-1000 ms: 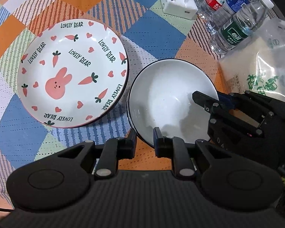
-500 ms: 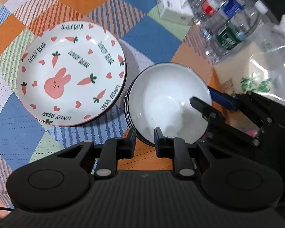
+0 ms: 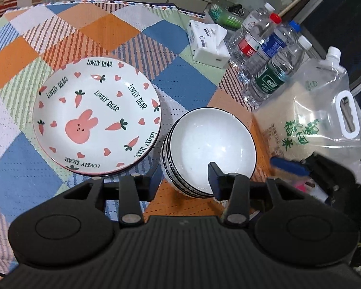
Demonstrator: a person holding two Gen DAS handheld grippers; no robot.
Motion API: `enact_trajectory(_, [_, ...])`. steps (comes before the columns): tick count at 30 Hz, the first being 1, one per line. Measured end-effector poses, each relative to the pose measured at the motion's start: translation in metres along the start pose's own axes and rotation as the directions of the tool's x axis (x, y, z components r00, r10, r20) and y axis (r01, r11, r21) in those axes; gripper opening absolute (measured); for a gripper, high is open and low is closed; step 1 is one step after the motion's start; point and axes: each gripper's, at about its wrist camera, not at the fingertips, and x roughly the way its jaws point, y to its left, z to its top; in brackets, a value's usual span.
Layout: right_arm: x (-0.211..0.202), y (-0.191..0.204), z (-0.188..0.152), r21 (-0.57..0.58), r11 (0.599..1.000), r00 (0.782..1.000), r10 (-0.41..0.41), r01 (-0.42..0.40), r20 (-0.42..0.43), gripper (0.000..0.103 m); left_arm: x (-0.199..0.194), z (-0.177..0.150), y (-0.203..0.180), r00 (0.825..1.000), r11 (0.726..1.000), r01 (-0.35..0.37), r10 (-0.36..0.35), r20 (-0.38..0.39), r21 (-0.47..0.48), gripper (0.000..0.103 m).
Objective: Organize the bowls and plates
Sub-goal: 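Grip the rim of the three-bowl stack with both grippers, then lift the bowl stack and carry it over the plate stack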
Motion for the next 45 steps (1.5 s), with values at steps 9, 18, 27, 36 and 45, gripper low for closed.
enact_trajectory(9, [0.047, -0.001, -0.017, 0.043, 0.998, 0.989, -0.037, 0.043, -0.145, 0.088, 0.022, -0.015, 0.002, 0.999, 0.998, 0.034, -0.036, -0.033, -0.058, 0.054])
enact_trajectory(18, [0.085, 0.01, -0.029, -0.029, 0.999, 0.991, 0.016, -0.02, -0.136, 0.092, 0.049, -0.015, 0.007, 0.999, 0.997, 0.038, -0.038, 0.001, -0.072, 0.059])
enact_trajectory(27, [0.104, 0.006, -0.042, 0.017, 0.999, 0.998, 0.034, -0.033, -0.048, 0.092, 0.063, -0.025, 0.031, 0.994, 0.965, 0.104, -0.093, 0.058, -0.24, 0.046])
enact_trajectory(36, [0.117, 0.002, -0.05, 0.069, 0.996, 0.998, 0.061, -0.062, 0.016, 0.094, 0.075, -0.025, 0.039, 0.994, 0.961, 0.109, -0.099, 0.051, -0.255, 0.037])
enact_trajectory(45, [0.121, 0.006, -0.046, 0.066, 0.996, 0.999, 0.051, -0.052, 0.017, 0.094, 0.086, -0.026, 0.029, 0.998, 0.97, 0.05, -0.042, 0.039, -0.239, 0.037])
